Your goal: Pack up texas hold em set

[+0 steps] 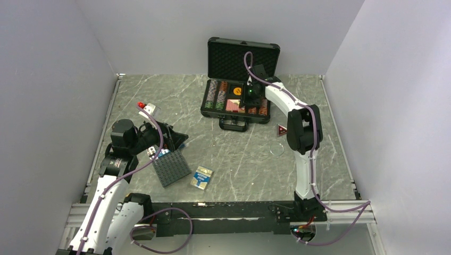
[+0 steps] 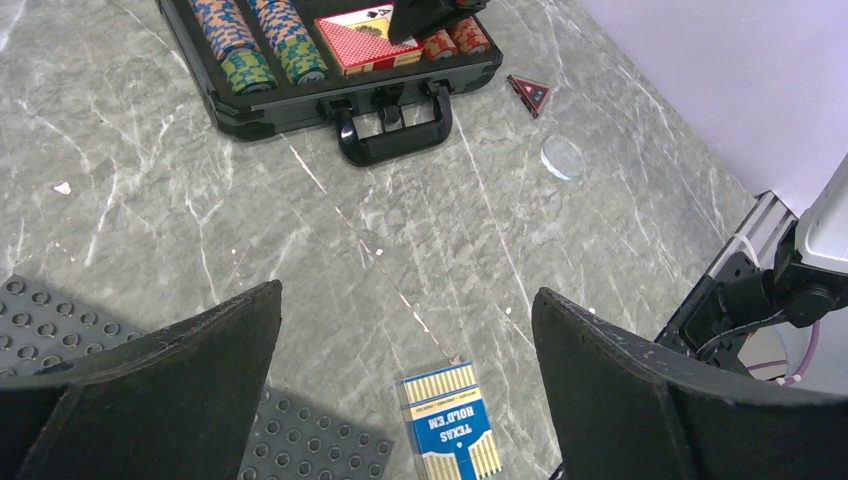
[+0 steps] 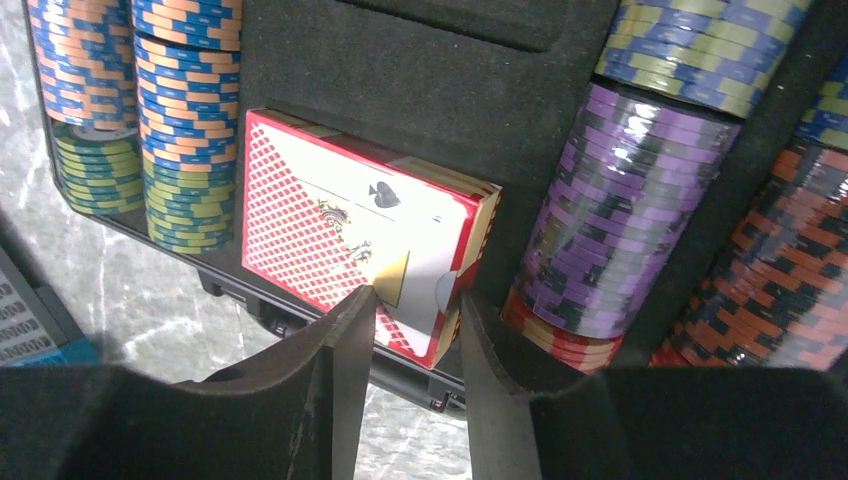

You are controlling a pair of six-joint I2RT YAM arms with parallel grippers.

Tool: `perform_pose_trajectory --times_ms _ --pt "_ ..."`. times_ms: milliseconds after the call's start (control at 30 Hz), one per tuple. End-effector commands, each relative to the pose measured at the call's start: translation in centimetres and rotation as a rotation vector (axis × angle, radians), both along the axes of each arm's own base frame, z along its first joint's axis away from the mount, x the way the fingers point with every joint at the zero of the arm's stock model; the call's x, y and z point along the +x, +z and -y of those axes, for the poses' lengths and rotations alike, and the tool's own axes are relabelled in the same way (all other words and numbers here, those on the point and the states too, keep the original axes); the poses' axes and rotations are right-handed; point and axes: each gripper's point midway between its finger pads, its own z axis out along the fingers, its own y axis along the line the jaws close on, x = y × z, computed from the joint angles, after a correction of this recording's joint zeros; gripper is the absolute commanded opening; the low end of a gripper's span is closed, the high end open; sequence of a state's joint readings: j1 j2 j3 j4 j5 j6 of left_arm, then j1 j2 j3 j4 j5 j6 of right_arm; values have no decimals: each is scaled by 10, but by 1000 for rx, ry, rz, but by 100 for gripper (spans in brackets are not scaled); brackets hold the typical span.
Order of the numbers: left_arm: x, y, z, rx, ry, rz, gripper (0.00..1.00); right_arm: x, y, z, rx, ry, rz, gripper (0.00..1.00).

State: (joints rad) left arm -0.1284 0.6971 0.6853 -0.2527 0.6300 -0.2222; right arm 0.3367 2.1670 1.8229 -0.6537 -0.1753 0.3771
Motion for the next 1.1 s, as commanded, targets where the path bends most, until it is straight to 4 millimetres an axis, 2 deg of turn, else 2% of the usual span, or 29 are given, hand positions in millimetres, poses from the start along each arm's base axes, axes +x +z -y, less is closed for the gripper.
perform_pose_trajectory --times_ms 0,233,333,433,500,933,1067 --pt "3 25 -1 5 2 87 99 -2 -15 -29 43 76 -17 39" --pt "3 25 -1 5 3 86 99 -2 -18 -37 38 90 -20 41" --pt "3 25 -1 4 1 86 99 0 -10 -30 -1 71 8 48" --pt "3 25 -1 4 0 84 99 1 6 -24 -34 76 50 60" --pt "3 25 -1 4 0 83 99 2 17 -18 -72 73 73 64" --pt "4 23 -2 7 7 80 99 7 59 18 -217 -37 173 64" --pt "5 24 -2 7 7 82 99 7 66 15 -199 -26 197 62"
